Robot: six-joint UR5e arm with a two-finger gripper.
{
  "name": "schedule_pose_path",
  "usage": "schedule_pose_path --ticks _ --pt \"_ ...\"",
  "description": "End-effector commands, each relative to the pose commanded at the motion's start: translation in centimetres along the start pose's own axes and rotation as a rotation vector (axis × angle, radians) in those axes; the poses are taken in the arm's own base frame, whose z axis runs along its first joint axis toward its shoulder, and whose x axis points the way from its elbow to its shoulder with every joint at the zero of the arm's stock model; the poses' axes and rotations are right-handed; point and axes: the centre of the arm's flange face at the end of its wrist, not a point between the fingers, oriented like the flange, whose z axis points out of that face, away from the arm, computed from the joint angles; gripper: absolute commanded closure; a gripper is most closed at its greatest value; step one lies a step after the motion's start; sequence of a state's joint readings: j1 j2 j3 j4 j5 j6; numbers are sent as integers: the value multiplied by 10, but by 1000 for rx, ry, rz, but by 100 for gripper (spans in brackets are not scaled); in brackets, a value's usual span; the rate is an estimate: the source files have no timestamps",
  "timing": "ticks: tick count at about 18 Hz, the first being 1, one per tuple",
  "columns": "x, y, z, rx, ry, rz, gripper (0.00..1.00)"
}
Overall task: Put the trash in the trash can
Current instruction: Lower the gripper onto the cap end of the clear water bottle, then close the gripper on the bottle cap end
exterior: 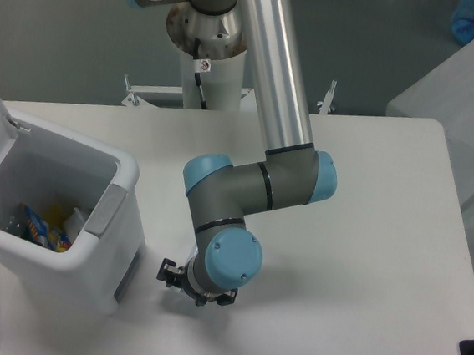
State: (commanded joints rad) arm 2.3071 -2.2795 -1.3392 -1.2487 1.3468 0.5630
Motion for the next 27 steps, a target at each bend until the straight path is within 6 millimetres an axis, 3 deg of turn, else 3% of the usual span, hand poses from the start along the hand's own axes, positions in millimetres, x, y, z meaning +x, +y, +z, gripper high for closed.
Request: schedule_pose_path --ticks 3,7,10,16,19,21,27 --pt "0 -1 -1 1 -2 -1 87" --pt "0 0 -3 3 -4 -1 90" --pt "1 -3 -18 30 -13 3 90" --pt "6 -18 -103 201 -33 28 90" --pt "11 -19 -136 292 -52 49 90" --pt "17 -22 -173 453 -56 84 90" --pt "21 -6 -262 715 -47 104 90"
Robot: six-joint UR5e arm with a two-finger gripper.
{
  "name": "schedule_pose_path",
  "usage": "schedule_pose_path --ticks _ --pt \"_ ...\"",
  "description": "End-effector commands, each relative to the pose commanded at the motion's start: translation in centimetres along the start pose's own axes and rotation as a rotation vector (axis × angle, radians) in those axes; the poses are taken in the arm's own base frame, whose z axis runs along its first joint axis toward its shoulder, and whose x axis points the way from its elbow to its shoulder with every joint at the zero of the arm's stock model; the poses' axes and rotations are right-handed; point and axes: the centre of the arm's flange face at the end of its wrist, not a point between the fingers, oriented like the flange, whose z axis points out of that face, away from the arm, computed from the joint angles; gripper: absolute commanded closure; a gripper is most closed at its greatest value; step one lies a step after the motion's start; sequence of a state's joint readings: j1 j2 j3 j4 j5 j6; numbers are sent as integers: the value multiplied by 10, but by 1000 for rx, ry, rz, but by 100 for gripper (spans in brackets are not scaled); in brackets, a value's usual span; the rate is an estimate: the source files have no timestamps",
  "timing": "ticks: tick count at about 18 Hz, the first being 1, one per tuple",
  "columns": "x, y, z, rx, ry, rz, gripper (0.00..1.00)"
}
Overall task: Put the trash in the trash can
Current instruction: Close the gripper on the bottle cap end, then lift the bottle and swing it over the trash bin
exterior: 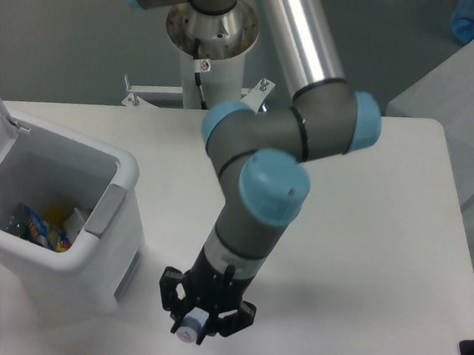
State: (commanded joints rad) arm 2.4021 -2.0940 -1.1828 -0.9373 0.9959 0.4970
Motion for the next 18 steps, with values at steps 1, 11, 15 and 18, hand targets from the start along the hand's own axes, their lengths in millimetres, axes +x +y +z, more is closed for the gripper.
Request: schedule_pose_path --ticks 1,11,15,18 --pt "-1 -5 -13 34 15 -2 90" --pt "51 -74 -125 346 211 66 90" --pt "78 -82 -147 395 266 113 90" --pt "102 -86 -151 418 331 143 89"
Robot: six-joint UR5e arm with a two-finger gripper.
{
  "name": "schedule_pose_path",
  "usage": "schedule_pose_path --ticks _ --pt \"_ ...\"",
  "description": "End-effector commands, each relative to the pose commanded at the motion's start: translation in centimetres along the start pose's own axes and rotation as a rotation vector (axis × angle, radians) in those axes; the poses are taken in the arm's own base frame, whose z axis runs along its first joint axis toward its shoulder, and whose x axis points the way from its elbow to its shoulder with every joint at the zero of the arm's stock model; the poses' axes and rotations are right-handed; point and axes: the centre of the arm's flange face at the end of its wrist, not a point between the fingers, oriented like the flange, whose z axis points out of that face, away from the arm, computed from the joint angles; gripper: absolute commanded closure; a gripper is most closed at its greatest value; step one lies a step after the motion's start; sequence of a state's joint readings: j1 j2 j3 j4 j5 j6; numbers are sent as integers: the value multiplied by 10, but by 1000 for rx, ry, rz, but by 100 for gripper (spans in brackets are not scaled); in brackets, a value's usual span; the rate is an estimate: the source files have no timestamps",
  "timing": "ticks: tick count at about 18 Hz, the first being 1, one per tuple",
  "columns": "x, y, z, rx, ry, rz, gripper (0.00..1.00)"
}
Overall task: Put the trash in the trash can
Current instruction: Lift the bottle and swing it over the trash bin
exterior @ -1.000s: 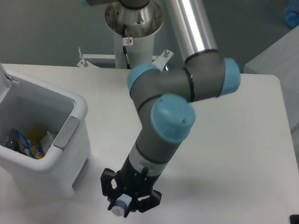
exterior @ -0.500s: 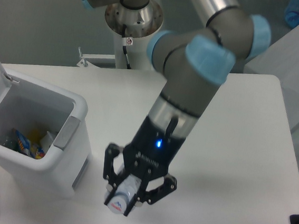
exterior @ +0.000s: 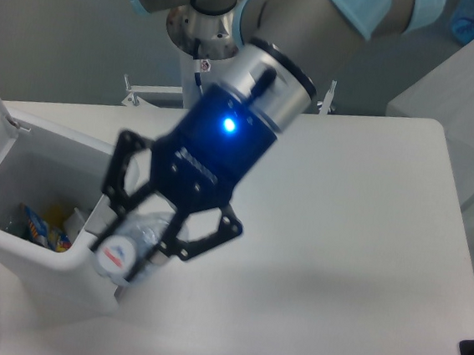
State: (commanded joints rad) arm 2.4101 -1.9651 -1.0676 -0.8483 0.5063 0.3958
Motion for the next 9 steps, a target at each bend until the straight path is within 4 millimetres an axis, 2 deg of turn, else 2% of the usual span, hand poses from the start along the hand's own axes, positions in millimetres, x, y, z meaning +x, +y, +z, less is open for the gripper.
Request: schedule_pose_path --ticks 4,7,9 --pt "36 9 30 -28 62 6 87" --pt "63 15 46 -45 101 9 85" --pt "77 21 49 -57 116 4 85"
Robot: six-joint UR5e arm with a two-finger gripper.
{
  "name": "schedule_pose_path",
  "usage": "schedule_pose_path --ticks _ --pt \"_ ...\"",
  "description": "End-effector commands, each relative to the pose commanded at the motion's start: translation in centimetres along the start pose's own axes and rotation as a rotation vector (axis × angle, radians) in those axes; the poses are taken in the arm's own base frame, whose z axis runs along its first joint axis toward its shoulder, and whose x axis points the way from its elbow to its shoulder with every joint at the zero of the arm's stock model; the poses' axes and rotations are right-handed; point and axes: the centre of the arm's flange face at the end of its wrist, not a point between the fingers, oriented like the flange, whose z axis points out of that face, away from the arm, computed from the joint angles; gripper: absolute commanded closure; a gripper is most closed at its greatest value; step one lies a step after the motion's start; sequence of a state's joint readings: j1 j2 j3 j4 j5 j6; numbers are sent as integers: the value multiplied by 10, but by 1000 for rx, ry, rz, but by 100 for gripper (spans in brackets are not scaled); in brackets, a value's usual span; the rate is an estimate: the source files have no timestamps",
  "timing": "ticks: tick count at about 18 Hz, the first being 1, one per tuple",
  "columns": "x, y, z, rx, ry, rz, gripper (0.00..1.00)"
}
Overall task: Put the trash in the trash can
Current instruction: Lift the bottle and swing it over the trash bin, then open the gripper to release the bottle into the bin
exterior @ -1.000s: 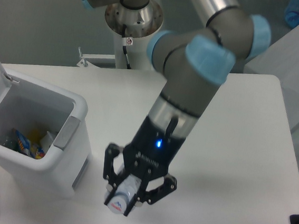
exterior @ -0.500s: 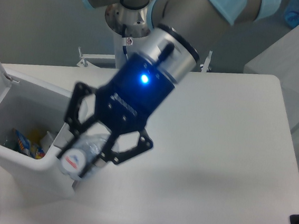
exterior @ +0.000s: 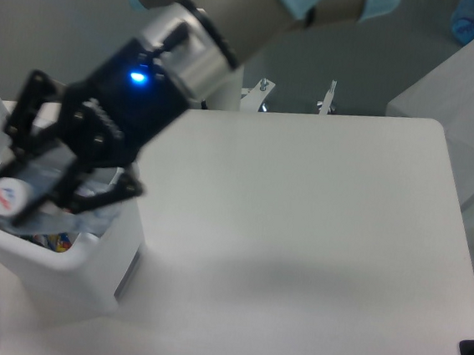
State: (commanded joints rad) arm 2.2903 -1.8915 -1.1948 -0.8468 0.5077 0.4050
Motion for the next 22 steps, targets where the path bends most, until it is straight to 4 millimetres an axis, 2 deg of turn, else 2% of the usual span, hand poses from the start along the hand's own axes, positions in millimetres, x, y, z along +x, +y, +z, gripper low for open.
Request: schedule_pose_path --ticks 4,6,7,15,19,20,22 --pt "2 21 15 -26 24 19 80" --pt "-5 37 23 -44 32 25 72" --pt "-8 45 26 -51 35 31 64" --pt "-20 91 42 -97 54 37 56" --pt "-23 104 46 -107 59 43 45" --pt "-23 107 47 -110 61 38 37" --pt "-24 112 47 -113 63 43 11"
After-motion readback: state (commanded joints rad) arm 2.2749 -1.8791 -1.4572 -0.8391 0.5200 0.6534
